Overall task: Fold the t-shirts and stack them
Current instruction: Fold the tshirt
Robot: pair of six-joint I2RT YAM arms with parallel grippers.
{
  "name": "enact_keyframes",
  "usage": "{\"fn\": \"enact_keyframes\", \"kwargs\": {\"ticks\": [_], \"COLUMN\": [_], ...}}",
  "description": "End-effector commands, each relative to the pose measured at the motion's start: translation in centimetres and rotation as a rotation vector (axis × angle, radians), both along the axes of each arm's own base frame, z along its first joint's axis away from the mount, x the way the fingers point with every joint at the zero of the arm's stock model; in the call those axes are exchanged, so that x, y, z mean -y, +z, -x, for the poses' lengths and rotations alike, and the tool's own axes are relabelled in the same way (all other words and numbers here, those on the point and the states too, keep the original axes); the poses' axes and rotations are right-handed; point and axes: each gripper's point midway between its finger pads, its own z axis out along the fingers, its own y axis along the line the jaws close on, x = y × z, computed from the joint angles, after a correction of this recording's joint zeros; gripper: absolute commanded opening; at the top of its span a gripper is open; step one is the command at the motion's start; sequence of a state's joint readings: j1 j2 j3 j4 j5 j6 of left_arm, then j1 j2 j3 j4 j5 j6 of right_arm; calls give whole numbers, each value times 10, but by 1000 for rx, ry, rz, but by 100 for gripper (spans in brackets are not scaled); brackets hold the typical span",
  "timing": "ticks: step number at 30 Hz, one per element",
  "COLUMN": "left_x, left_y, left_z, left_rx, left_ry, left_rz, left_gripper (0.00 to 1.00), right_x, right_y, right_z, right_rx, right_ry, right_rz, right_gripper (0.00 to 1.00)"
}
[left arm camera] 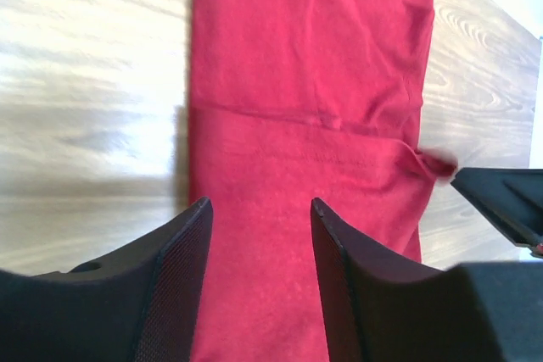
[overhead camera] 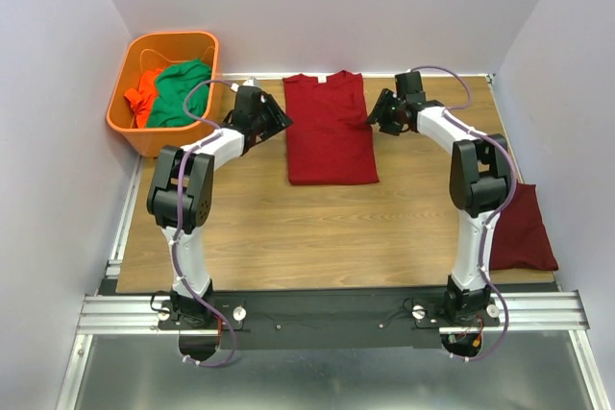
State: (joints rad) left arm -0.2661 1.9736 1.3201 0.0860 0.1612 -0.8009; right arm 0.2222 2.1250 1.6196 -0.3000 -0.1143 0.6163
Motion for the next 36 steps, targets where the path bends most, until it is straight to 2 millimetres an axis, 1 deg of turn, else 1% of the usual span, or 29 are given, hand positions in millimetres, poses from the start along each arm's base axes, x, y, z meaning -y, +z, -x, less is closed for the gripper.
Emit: {"fn": "enact_keyframes", "kwargs": {"ticks": [1,2,3,4,5,6,7,8,9,10,11,13,14,16,17,18,20,21,22,23,24,26,28,30,31,34,35,36], "left_x": [-3,-5,-4,-3,7,14,20,25,36,40,45,57,60,65,63,62,60,58,55,54,52,49,46,42,38,33,32,33], "left_y": [25,31,29,26,24,23,17,17,14,7,4,-9,-15,-25,-34,-39,-52,-58,-68,-73,-78,-88,-93,-90,-88,-84,-81,-80], "left_z": [2,7,12,21,29,36,45,50,58,66,69,78,81,86,91,95,103,106,111,113,116,122,127,128,130,130,131,132], "left_rx": [65,68,58,45,34,30,12,6,-4,-25,-28,-52,-65,-87,-110,-122,-140,-153,-174,-184,-195,-219,-231,-225,-219,-209,-201,-201], "left_ry": [-27,-14,-14,-20,-42,-60,-71,-77,-96,-106,-116,-140,-150,-161,-157,-148,-148,-149,-149,-148,-148,-147,-141,-129,-124,-117,-125,-133], "left_rz": [-4,-9,-9,-9,-7,-8,-13,-16,-17,-17,-18,-29,-31,-37,-44,-47,-59,-68,-80,-88,-93,-101,-109,-112,-113,-118,-123,-122], "left_gripper": [58,56,54,51,43,39,32,16,9,5,1,0,0,0,0,0,0,0,0,0,0,0,0,0,0,0,1,1], "right_x": [5,2,0,-9,-13,-17,-23,-31,-34,-40,-45,-51,-51,-49,-47,-43,-35,-27,-23,-20,-15,-10,-4,0,4,12,15,14], "right_y": [29,31,32,36,35,38,37,35,34,26,27,21,12,1,-7,-17,-31,-42,-46,-49,-55,-61,-63,-61,-61,-59,-58,-56], "right_z": [7,11,16,25,30,35,41,53,58,73,75,84,90,98,103,115,127,142,147,152,163,172,180,183,184,190,191,192], "right_rx": [54,53,49,52,50,54,50,40,35,7,17,6,-12,-41,-61,-91,-126,-160,-169,-179,-201,-216,-225,-224,-224,-219,-216,-212], "right_ry": [26,31,37,60,71,81,91,109,109,132,137,156,156,159,157,152,126,112,100,89,81,66,50,39,32,16,17,25], "right_rz": [-6,-18,-25,-28,-18,-15,-11,-13,-24,-39,-62,-94,-101,-101,-95,-86,-65,-50,-39,-34,-24,-12,-6,-3,1,10,12,11], "right_gripper": [69,70,70,68,66,66,66,65,62,59,59,59,58,58,57,56,56,56,56,56,56,56,56,56,52,50,47,47]}}
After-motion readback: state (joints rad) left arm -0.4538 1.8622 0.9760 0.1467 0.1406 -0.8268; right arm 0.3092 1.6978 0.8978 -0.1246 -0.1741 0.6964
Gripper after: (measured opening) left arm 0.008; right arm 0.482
